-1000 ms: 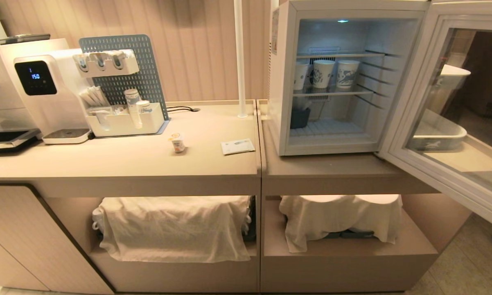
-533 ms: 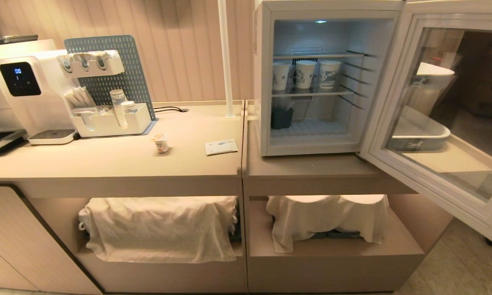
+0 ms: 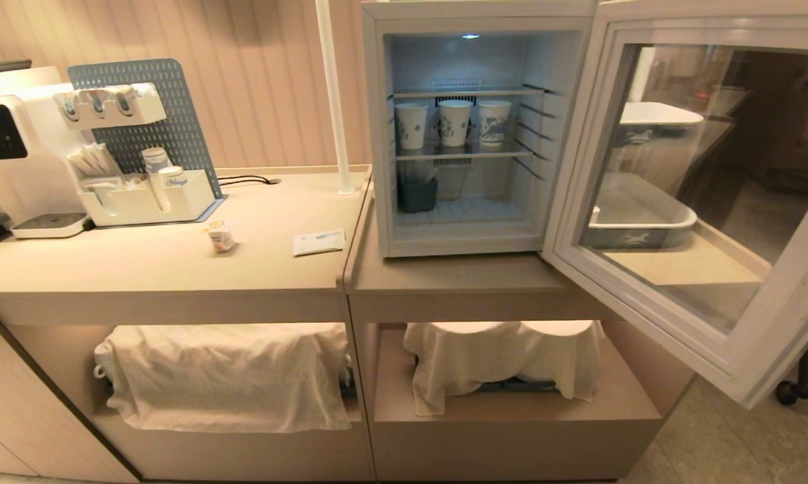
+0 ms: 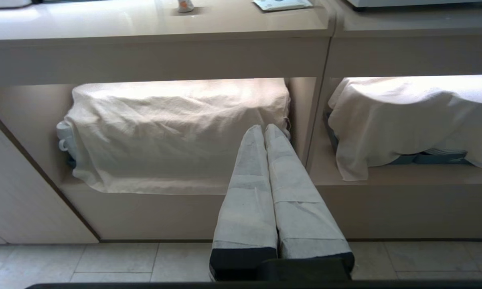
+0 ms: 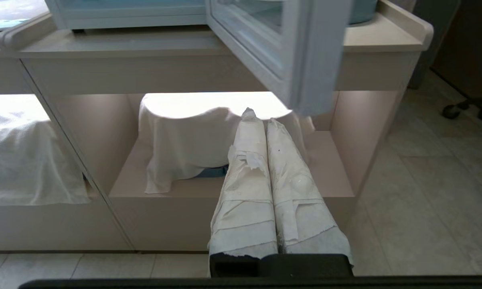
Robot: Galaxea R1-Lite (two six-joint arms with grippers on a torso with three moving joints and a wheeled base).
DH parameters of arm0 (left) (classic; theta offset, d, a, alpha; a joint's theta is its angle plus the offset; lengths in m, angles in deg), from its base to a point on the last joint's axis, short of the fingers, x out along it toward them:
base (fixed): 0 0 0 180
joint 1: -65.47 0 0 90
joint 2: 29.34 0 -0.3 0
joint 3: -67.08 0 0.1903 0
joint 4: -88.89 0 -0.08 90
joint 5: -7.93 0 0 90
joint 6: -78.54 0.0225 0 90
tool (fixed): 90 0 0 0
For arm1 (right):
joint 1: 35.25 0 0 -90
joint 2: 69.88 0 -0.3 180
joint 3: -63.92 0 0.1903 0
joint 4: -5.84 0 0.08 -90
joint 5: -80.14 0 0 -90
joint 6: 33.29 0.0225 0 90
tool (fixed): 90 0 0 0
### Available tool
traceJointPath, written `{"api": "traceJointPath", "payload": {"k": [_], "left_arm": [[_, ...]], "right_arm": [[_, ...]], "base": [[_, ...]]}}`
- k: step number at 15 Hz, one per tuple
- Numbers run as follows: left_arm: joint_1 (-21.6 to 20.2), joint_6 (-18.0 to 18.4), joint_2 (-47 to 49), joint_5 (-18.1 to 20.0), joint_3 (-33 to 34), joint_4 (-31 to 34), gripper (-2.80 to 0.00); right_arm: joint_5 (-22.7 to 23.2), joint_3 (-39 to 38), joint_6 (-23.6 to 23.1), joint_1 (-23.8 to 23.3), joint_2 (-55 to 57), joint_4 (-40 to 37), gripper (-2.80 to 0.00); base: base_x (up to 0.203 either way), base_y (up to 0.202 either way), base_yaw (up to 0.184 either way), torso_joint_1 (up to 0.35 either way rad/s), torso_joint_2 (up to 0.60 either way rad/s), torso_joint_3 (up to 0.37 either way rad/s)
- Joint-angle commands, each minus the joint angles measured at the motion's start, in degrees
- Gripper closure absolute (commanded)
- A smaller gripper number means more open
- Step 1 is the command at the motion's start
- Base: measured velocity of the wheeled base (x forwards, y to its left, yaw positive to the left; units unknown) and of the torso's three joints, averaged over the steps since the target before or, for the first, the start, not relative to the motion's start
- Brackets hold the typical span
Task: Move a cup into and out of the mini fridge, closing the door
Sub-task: Close the freezer door
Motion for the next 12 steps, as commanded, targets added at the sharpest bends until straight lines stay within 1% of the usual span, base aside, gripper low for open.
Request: {"api": "traceJointPath", "payload": {"k": [1, 3, 5, 12], "left_arm": [[0.0, 0.1, 0.0, 0.0, 0.0, 0.0, 0.00], [0.0, 0.2, 0.0, 0.0, 0.0, 0.1, 0.00], [0.0, -0.2, 0.1, 0.0, 0.0, 0.0, 0.00], [0.0, -0.1, 0.1, 0.0, 0.0, 0.0, 0.00]], "right_arm": [[0.0, -0.6, 0.0, 0.0, 0.1, 0.1, 0.00], [0.1, -0.6, 0.1, 0.0, 0.1, 0.1, 0.00], [0.0, -0.6, 0.2, 0.0, 0.1, 0.1, 0.00], [0.0, -0.6, 0.3, 0.0, 0.1, 0.2, 0.00]], "base": [[0.000, -0.195, -0.001, 0.003, 0.00, 0.002], [0.000, -0.175, 0.000, 0.000, 0.00, 0.004], [0.000, -0.104, 0.000, 0.003, 0.00, 0.003], [0.000, 0.000, 0.000, 0.000, 0.00, 0.000]]}}
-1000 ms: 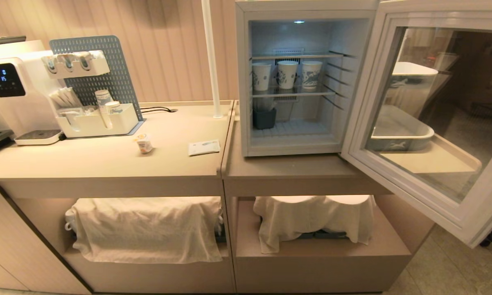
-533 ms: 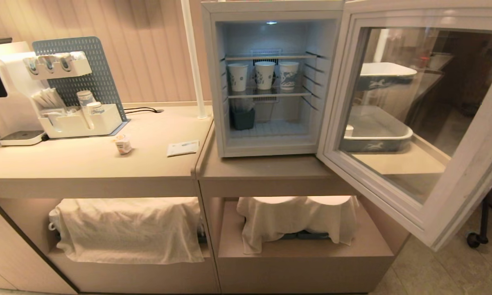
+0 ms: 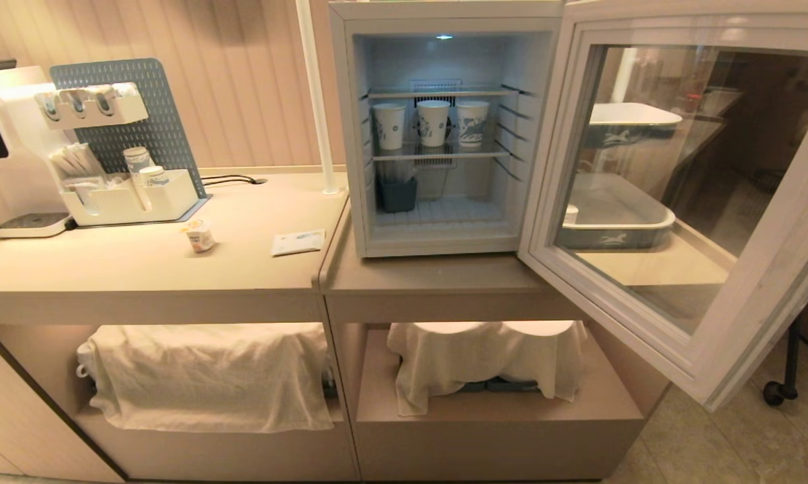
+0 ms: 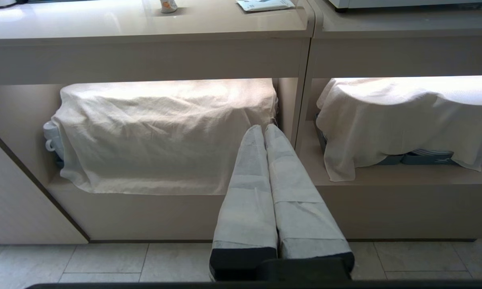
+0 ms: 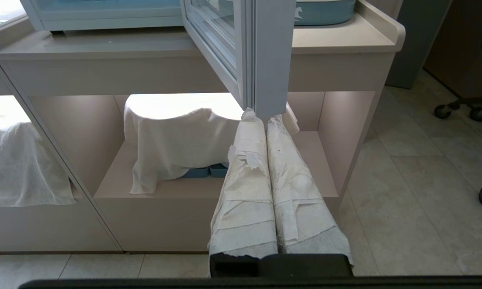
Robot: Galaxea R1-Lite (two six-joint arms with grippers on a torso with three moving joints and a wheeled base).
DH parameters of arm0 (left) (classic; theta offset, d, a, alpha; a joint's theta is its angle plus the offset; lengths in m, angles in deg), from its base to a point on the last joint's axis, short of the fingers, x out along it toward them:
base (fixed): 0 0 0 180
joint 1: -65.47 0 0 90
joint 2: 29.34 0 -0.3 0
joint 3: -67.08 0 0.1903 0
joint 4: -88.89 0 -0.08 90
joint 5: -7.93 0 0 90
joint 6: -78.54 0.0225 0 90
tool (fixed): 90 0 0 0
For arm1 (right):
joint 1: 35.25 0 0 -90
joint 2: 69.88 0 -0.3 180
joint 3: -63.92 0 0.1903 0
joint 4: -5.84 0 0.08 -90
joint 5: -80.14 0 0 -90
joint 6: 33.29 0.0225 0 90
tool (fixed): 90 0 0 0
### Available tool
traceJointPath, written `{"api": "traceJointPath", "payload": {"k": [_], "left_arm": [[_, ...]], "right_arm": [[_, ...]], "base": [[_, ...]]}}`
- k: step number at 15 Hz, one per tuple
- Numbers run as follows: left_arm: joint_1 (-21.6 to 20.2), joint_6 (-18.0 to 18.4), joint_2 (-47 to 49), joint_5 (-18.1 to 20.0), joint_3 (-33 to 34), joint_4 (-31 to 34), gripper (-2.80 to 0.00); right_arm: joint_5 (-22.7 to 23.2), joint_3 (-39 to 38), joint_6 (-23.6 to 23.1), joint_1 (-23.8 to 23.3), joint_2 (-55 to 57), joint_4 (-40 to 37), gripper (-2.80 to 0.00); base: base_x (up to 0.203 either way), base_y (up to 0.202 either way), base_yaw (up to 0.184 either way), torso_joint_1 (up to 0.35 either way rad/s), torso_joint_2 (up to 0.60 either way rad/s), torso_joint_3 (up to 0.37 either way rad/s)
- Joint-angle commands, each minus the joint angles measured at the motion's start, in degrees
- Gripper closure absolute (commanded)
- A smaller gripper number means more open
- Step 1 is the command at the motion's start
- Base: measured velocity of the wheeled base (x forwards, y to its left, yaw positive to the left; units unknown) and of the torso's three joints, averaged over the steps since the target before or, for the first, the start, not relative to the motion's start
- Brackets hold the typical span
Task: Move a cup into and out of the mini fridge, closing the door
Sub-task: Close the freezer door
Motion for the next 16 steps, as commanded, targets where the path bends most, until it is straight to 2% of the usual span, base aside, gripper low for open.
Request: {"api": "traceJointPath", "payload": {"k": [1, 5, 9, 11, 16], "left_arm": [[0.0, 0.0, 0.0, 0.0, 0.0, 0.0, 0.00], [0.0, 0.0, 0.1, 0.0, 0.0, 0.0, 0.00], [0.0, 0.0, 0.0, 0.0, 0.0, 0.0, 0.00], [0.0, 0.0, 0.0, 0.1, 0.0, 0.0, 0.00], [0.0, 0.0, 0.0, 0.0, 0.0, 0.0, 0.00]], "right_arm": [[0.0, -0.6, -0.3, 0.0, 0.1, 0.1, 0.00], [0.0, 1.9, 0.3, 0.0, 0.1, -1.2, 0.00], [1.5, 19.1, 0.6, 0.0, 4.6, -19.8, 0.00], [1.6, 25.0, 2.2, 0.1, 11.6, -24.2, 0.00], [1.1, 37.7, 6.2, 1.3, 30.0, -28.3, 0.00]], "base": [[0.000, 0.000, 0.000, 0.000, 0.00, 0.000], [0.000, 0.000, 0.000, 0.000, 0.00, 0.000], [0.000, 0.000, 0.000, 0.000, 0.00, 0.000], [0.000, 0.000, 0.000, 0.000, 0.00, 0.000], [0.000, 0.000, 0.000, 0.000, 0.00, 0.000]]}}
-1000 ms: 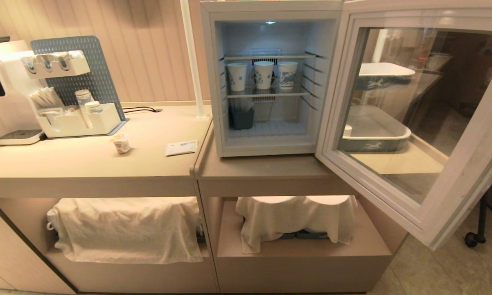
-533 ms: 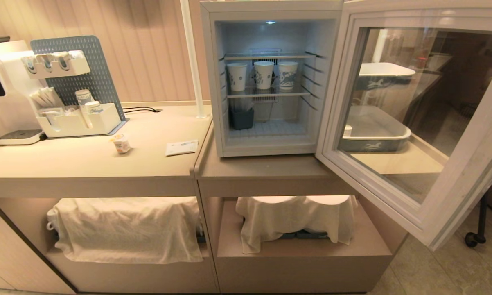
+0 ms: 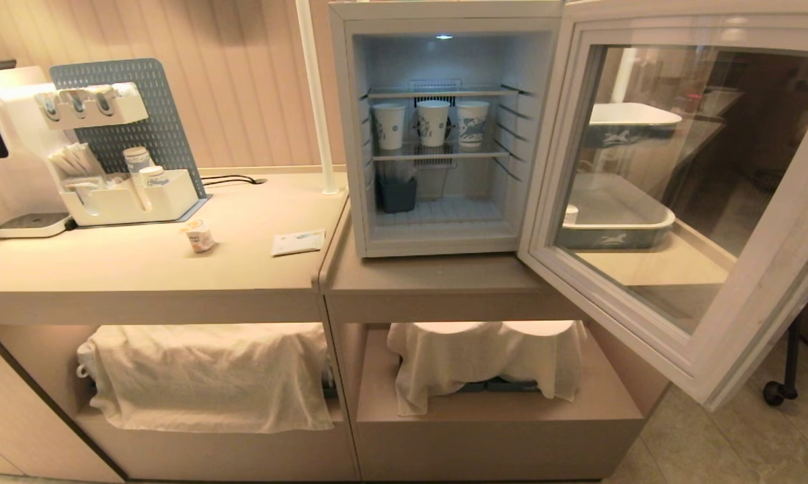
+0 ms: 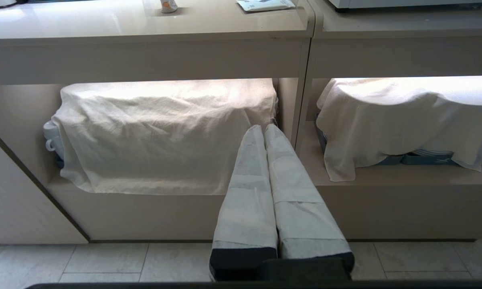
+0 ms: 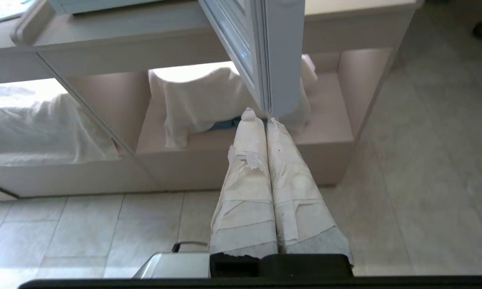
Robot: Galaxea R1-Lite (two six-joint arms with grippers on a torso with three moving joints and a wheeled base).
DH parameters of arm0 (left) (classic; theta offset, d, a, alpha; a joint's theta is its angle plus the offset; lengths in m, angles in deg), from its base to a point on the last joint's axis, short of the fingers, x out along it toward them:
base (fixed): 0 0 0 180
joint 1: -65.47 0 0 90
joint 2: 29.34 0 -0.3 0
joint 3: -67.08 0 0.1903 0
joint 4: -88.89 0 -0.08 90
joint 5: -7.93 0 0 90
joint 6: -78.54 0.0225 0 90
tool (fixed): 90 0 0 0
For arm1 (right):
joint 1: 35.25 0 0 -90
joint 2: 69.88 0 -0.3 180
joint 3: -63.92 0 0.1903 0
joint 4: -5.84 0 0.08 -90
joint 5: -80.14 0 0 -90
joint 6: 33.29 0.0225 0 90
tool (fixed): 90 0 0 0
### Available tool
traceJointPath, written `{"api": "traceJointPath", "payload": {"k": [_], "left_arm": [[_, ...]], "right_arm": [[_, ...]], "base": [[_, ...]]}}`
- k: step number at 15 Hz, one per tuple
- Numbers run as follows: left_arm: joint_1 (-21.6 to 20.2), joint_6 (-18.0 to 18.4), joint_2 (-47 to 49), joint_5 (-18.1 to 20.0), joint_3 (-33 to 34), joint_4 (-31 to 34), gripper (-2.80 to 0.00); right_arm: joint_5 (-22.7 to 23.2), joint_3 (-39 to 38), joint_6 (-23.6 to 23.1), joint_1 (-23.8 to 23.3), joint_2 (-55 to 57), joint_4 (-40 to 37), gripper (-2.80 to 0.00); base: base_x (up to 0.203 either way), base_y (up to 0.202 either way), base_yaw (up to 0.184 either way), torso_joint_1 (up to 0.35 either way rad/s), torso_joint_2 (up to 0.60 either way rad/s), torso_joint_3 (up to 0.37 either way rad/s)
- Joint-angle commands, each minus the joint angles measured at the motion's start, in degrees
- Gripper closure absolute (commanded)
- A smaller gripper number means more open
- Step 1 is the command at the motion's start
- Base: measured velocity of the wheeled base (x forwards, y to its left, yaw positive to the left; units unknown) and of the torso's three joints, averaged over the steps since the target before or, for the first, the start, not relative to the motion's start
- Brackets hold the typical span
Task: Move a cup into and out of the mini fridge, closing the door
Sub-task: Close the freezer door
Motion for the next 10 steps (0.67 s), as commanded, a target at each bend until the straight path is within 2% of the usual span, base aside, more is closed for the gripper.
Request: {"api": "traceJointPath", "payload": {"k": [1, 3, 5, 6, 8, 10], "left_arm": [[0.0, 0.0, 0.0, 0.0, 0.0, 0.0, 0.00], [0.0, 0.0, 0.1, 0.0, 0.0, 0.0, 0.00], [0.0, 0.0, 0.1, 0.0, 0.0, 0.0, 0.00], [0.0, 0.0, 0.1, 0.0, 0.0, 0.0, 0.00], [0.0, 0.0, 0.0, 0.0, 0.0, 0.0, 0.00], [0.0, 0.0, 0.0, 0.0, 0.0, 0.0, 0.00]], "right_arm": [[-1.1, 4.1, 0.8, 0.3, 10.9, -0.4, 0.00], [-6.4, 7.1, 1.6, 0.2, 17.9, 2.2, 0.00], [-12.9, 8.6, 1.3, -1.5, 25.1, 9.9, 0.00], [-14.6, 9.6, 0.4, -2.8, 27.8, 12.4, 0.00], [-19.6, 10.8, -3.3, -7.7, 30.5, 14.9, 0.00], [-21.2, 11.0, -5.7, -11.8, 32.4, 15.4, 0.00]], "base": [[0.000, 0.000, 0.000, 0.000, 0.00, 0.000], [0.000, 0.000, 0.000, 0.000, 0.00, 0.000], [0.000, 0.000, 0.000, 0.000, 0.00, 0.000], [0.000, 0.000, 0.000, 0.000, 0.00, 0.000], [0.000, 0.000, 0.000, 0.000, 0.00, 0.000], [0.000, 0.000, 0.000, 0.000, 0.00, 0.000]]}}
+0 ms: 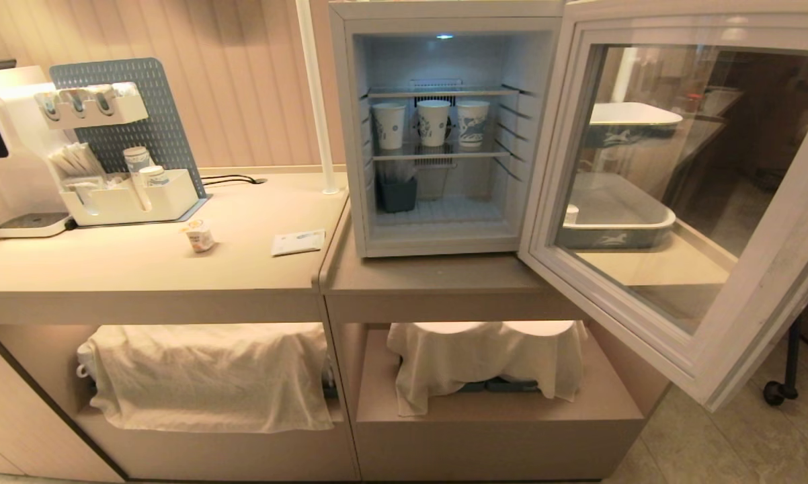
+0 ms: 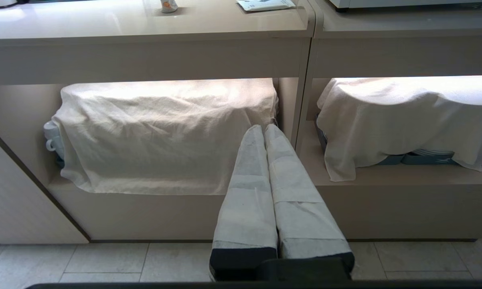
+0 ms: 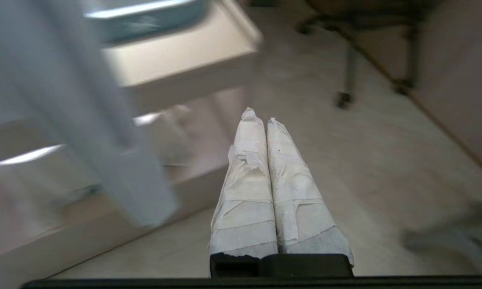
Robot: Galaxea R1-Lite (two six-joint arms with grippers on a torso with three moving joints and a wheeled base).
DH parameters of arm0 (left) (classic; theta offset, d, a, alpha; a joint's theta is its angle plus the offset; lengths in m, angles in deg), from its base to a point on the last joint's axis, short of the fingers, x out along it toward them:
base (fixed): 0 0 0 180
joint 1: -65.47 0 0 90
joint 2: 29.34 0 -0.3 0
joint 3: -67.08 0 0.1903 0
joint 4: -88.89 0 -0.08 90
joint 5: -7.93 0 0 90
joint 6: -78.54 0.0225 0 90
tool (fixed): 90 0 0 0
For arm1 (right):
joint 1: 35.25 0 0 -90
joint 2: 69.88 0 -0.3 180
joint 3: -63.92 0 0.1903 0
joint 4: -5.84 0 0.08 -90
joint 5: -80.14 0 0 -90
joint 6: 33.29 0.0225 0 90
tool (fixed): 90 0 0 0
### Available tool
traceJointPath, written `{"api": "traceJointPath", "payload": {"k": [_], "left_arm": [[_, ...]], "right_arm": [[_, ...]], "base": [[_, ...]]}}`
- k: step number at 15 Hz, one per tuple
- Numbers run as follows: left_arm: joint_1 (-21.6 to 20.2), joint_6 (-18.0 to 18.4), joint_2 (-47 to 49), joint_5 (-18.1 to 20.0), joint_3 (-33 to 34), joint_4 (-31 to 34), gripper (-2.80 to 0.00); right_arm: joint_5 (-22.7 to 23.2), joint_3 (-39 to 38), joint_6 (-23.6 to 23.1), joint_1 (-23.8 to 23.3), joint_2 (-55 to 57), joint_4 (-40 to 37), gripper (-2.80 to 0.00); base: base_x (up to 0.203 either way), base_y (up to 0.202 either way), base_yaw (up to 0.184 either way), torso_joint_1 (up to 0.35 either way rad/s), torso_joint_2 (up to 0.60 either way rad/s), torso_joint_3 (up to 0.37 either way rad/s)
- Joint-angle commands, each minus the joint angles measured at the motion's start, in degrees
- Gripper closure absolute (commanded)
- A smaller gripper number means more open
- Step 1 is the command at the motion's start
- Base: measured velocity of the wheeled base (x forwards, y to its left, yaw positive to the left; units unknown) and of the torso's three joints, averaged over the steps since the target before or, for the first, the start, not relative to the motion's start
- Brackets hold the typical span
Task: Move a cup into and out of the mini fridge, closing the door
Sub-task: Close the freezer door
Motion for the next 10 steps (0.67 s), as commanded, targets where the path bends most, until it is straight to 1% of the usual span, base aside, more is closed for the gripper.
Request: {"api": "traceJointPath", "payload": {"k": [1, 4, 7, 9, 10], "left_arm": [[0.0, 0.0, 0.0, 0.0, 0.0, 0.0, 0.00], [0.0, 0.0, 0.0, 0.0, 0.0, 0.0, 0.00], [0.0, 0.0, 0.0, 0.0, 0.0, 0.0, 0.00], [0.0, 0.0, 0.1, 0.0, 0.0, 0.0, 0.00], [0.0, 0.0, 0.1, 0.0, 0.0, 0.0, 0.00]], "right_arm": [[-0.3, 0.4, -0.4, -3.7, 4.4, 0.8, 0.00], [-0.5, 2.0, -2.5, -9.7, 9.3, 4.9, 0.00], [-1.0, 5.8, -3.5, -13.4, 16.5, 8.0, 0.00], [-1.0, 7.8, -2.6, -14.7, 20.9, 10.0, 0.00], [-0.6, 8.7, -0.6, -14.8, 22.5, 10.8, 0.00]], "base": [[0.000, 0.000, 0.000, 0.000, 0.00, 0.000], [0.000, 0.000, 0.000, 0.000, 0.00, 0.000], [0.000, 0.000, 0.000, 0.000, 0.00, 0.000], [0.000, 0.000, 0.000, 0.000, 0.00, 0.000], [0.000, 0.000, 0.000, 0.000, 0.00, 0.000]]}}
